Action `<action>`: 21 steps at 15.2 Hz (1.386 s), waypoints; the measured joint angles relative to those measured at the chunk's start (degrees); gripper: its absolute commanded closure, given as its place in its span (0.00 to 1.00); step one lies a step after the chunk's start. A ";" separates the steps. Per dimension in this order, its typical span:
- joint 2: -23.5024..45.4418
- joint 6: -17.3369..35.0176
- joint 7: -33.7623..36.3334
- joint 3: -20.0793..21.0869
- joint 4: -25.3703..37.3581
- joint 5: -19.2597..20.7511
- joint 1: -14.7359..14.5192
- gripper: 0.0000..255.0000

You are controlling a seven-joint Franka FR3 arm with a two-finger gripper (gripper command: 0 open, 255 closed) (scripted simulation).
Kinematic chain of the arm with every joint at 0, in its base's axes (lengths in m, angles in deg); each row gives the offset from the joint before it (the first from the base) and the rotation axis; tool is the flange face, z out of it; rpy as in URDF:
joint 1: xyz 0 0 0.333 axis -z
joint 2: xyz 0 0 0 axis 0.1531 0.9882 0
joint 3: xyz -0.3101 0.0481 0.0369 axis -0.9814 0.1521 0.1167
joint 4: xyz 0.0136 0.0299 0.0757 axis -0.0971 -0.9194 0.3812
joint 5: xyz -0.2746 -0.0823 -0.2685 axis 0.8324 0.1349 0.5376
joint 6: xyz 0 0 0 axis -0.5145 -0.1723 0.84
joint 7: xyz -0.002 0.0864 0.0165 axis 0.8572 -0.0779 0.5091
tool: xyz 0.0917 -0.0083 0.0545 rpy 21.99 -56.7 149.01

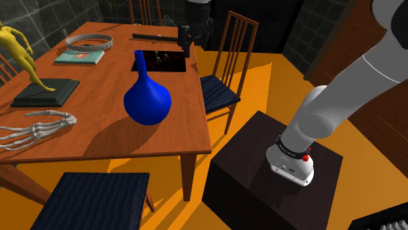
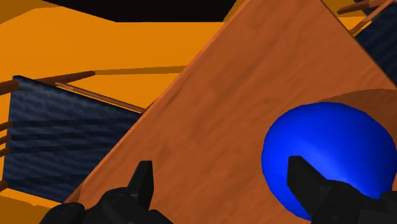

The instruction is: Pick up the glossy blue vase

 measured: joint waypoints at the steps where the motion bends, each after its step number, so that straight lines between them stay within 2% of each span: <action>1: 1.64 -0.24 1.17 0.86 1.85 0.06 -0.35 0.00; 6: 11.21 -2.74 5.83 4.19 13.73 1.66 -1.87 0.00; 8: 16.19 -4.64 7.97 5.55 20.40 3.04 -2.91 0.00; 15: 32.61 -11.76 14.35 8.59 43.00 8.76 -9.08 0.00; 17: 33.67 -11.32 14.78 8.64 43.54 9.11 -9.53 0.00; 21: 32.62 -8.26 14.81 8.62 39.48 8.63 -8.97 0.00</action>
